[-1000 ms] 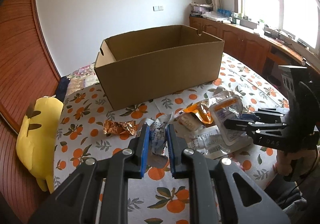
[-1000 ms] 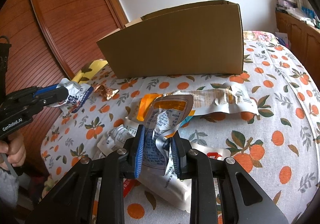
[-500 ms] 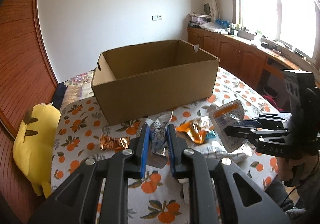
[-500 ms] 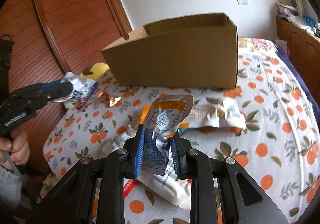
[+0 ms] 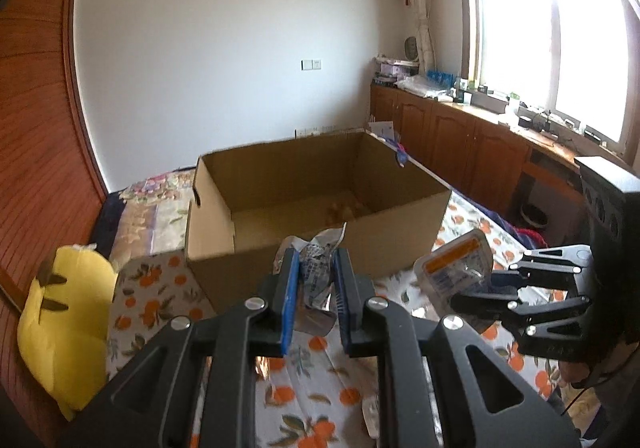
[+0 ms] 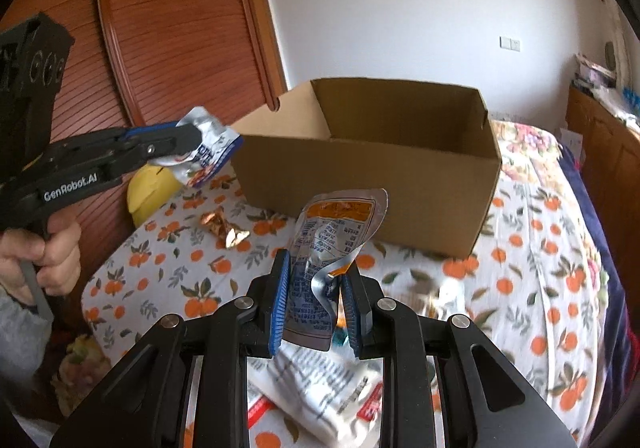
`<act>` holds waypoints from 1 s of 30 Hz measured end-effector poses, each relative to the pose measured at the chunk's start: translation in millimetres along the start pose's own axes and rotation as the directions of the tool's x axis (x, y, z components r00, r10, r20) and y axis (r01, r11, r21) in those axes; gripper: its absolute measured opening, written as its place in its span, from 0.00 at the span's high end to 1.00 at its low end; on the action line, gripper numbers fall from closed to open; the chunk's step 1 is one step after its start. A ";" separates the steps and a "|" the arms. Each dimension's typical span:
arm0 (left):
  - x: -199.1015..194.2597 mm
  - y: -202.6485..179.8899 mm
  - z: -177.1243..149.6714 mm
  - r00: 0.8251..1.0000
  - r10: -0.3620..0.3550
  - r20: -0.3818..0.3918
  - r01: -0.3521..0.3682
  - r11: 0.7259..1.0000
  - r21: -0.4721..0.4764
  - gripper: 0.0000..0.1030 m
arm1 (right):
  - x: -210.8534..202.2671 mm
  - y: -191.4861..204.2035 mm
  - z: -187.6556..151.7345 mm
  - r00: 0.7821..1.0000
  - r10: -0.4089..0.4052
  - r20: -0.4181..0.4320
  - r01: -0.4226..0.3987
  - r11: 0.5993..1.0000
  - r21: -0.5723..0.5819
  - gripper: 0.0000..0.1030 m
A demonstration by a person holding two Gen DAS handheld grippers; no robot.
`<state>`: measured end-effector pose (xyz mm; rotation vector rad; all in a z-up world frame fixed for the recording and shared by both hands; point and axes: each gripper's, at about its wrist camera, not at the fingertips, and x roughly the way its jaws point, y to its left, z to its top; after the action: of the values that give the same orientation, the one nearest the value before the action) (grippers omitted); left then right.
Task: Organize snacks
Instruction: 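Carry clear packet with left tool while right tool carries pouch over box, then open left tool dropping clear packet while right tool drops pouch into box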
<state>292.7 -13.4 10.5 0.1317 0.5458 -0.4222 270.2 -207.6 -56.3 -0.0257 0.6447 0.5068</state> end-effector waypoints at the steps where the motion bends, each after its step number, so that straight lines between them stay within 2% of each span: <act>1: 1.9 2.0 4.5 1.000 -0.002 0.009 0.002 1.000 0.004 0.86 | 0.7 -0.3 4.2 1.000 -0.001 0.003 0.001 1.000 -0.004 0.78; 10: 27.2 15.8 38.6 0.998 0.002 0.057 -0.002 1.000 0.008 0.86 | 9.4 -12.2 54.0 0.998 -0.024 0.055 0.027 0.998 -0.048 0.78; 16: 46.6 23.6 51.1 0.998 0.027 0.060 -0.028 1.000 0.013 0.86 | 23.2 -19.5 76.9 0.996 -0.040 0.075 0.046 0.996 -0.076 0.78; 20: 59.2 29.0 57.0 0.996 0.016 0.089 -0.017 1.000 0.015 0.85 | 37.8 -29.7 86.9 0.997 -0.030 0.066 0.034 0.997 -0.068 0.78; 30: 99.8 33.8 57.6 0.999 0.032 0.037 -0.032 0.999 -0.002 0.85 | 61.2 -59.0 94.4 0.995 -0.066 0.081 0.068 0.998 -0.019 0.78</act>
<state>411.4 -31.4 7.0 0.1306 0.5067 -0.3926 392.8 -215.5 -23.8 -0.0474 0.5578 0.4480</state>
